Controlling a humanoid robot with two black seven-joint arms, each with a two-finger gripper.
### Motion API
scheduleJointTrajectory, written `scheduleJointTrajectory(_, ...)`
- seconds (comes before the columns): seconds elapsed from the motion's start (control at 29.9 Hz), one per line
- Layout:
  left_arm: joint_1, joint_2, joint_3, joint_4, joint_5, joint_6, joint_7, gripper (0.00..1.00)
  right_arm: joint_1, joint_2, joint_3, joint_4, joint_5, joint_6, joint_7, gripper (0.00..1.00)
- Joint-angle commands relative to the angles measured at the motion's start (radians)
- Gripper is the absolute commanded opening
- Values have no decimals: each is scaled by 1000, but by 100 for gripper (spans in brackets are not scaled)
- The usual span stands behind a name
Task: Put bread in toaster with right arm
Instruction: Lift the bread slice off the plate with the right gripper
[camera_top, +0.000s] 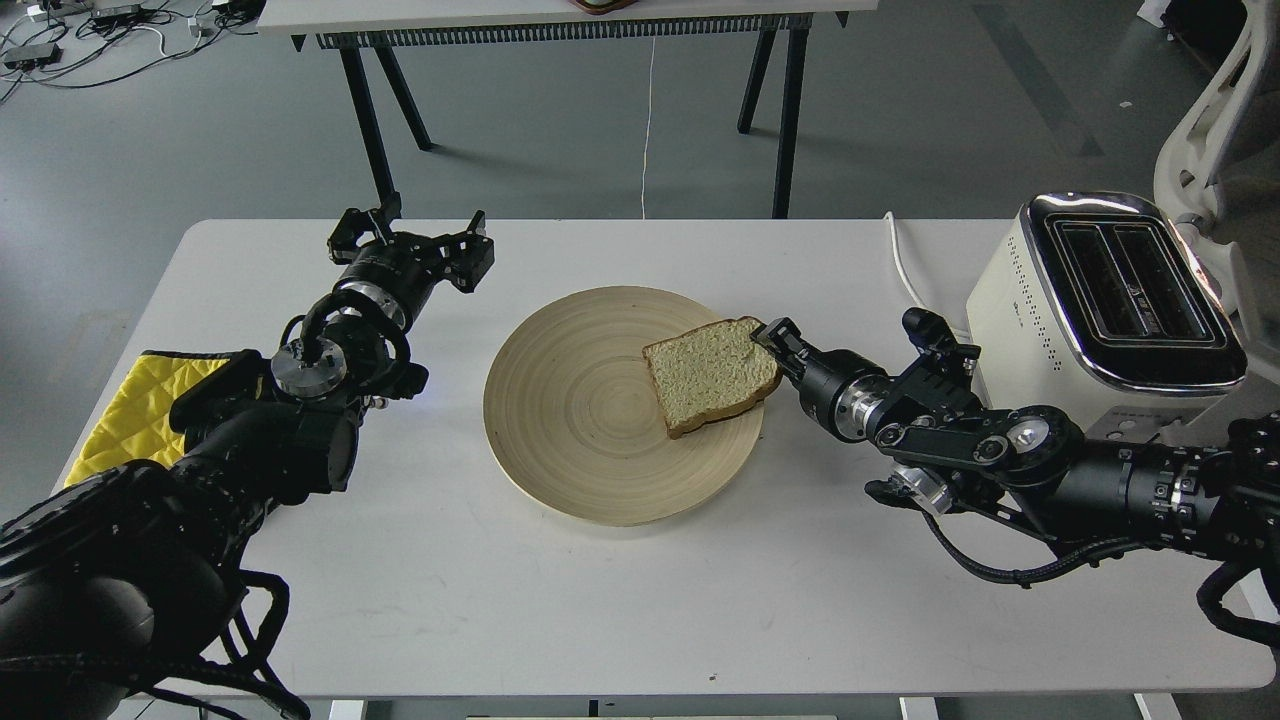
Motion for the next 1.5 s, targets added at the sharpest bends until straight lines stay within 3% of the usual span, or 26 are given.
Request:
scheduleJointTrajectory(0.0,0,0,0,0,0,0,-2,100,2,-5,2,5,0,0,-1,18)
scheduleJointTrajectory(0.6,0,0,0,0,0,0,0,100,23,-26,68,29,0,3,3,13)
scheduleJointTrajectory(0.9,0,0,0,0,0,0,0,100,123,-51,126,81,2,-2,1,12)
scheduleJointTrajectory(1.2,0,0,0,0,0,0,0,100,267,-172,121,114,0,-48,1,11)
scheduleJointTrajectory(1.47,0,0,0,0,0,0,0,100,434,-353,31,136,-20,-52,1,11)
